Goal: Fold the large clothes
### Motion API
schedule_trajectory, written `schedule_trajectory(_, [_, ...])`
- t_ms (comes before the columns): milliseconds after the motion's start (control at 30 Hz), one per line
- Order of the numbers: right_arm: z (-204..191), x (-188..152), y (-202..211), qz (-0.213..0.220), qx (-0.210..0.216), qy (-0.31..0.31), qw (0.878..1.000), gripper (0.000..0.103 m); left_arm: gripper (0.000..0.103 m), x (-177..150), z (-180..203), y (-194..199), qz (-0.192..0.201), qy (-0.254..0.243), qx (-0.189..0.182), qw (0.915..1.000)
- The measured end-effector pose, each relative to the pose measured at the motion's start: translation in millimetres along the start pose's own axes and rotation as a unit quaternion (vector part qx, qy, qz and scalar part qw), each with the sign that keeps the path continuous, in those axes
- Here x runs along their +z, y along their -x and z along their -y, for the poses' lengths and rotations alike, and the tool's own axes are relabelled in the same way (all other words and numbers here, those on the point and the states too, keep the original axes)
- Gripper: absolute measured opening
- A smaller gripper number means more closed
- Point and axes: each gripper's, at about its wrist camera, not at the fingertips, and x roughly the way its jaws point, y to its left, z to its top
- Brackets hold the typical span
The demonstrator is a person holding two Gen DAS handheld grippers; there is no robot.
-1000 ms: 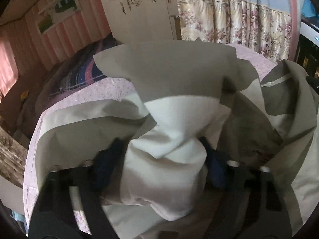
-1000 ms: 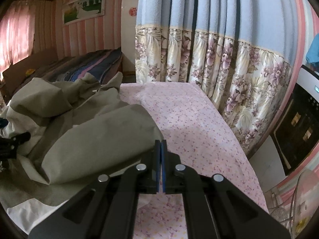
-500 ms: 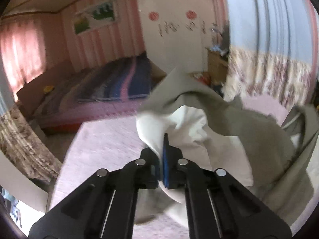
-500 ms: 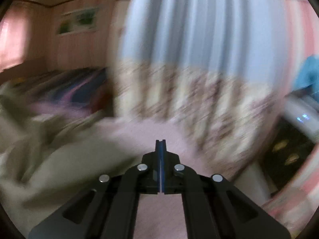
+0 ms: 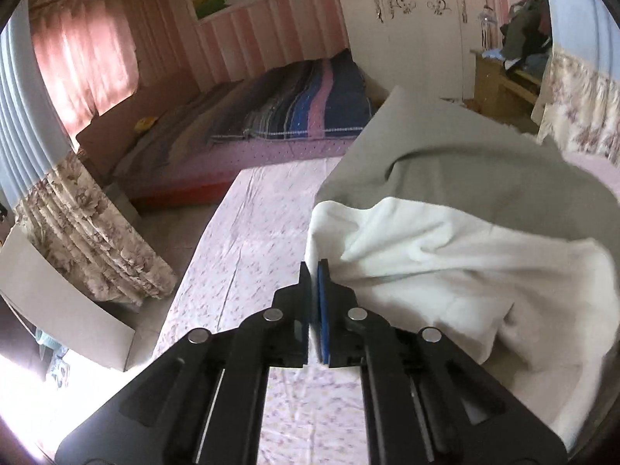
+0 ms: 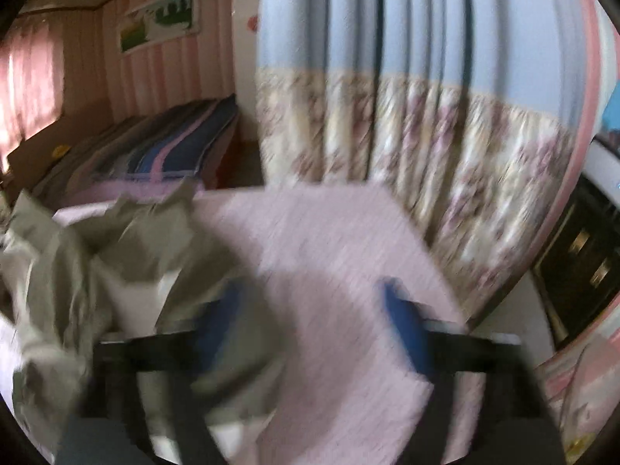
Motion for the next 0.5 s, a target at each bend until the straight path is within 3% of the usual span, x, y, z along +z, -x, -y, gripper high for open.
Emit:
schedule_trajectory(133, [-15, -34, -5, -0.032, 0.011, 0.018, 0.999, 0.088, 0.0, -16, -22, -15, -0.009, 0.011, 0.048, 0.9987])
schedule_trajectory(200, [-15, -43, -14, -0.055, 0.029, 0.006, 0.998, 0.088, 0.0, -22, -41, -20, -0.025, 0.042, 0.027, 0.9984])
schedule_trajectory(300, [-14, -45, -28, -0.073, 0.047, -0.019, 0.996, 0.09, 0.004, -31, -35, -9, -0.014, 0.04, -0.042, 0.9982])
schedule_trajectory(400, [-20, -43, -38, -0.082, 0.052, -0.026, 0.995, 0.09, 0.069, -33, -15, 15, 0.022, 0.013, -0.069, 0.9973])
schedule_trajectory(433, [-23, -43, -41, -0.085, 0.051, -0.024, 0.995, 0.09, 0.076, -31, -9, 23, 0.036, 0.013, -0.068, 0.997])
schedule_trajectory(500, [-30, -42, -48, -0.09, 0.052, -0.021, 0.994, 0.09, 0.08, -23, 1, 36, 0.052, 0.019, -0.077, 0.9955])
